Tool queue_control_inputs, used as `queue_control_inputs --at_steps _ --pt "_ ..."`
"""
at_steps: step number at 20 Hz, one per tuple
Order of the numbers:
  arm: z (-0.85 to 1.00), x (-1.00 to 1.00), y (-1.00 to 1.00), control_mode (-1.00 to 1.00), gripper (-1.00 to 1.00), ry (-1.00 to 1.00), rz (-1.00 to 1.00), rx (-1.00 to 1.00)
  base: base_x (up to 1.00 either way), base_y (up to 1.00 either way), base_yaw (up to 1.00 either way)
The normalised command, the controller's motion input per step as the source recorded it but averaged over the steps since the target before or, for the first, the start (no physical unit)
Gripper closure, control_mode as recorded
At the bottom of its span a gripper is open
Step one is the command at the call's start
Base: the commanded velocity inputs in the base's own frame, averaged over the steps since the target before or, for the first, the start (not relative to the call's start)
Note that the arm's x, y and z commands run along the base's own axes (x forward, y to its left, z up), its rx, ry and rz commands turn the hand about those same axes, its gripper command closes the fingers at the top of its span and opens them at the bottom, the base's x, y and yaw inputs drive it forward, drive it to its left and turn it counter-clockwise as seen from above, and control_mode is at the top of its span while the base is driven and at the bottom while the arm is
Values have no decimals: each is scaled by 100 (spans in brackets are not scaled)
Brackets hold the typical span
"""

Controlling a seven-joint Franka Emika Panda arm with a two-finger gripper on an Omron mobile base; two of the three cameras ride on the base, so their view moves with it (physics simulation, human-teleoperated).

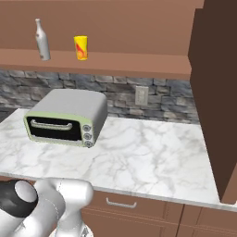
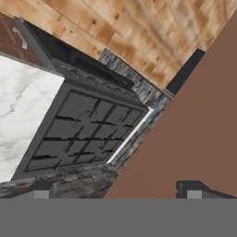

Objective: Open the cabinet directly in front. Then move the liquor and the cup to the dining counter with the candle on it.

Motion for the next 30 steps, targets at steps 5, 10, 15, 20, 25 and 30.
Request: queue_control_inputs --at_steps 5,10,15,20,25,30 --pt "39 -20 -100 -100 -100 0 -25 20 0 0 0" --pt "51 -1 -100 -100 -100 0 -26 31 0 0 0" --pt "58 -7 -100 -100 -100 7 -35 40 0 0 0" --pt "43 -11 -98 -100 -100 8 -47 47 0 0 0" --pt "3 -3 -51 -100 -100 10 -60 52 0 0 0" --pt "1 0 -33 -100 -100 36 -49 55 0 0 0"
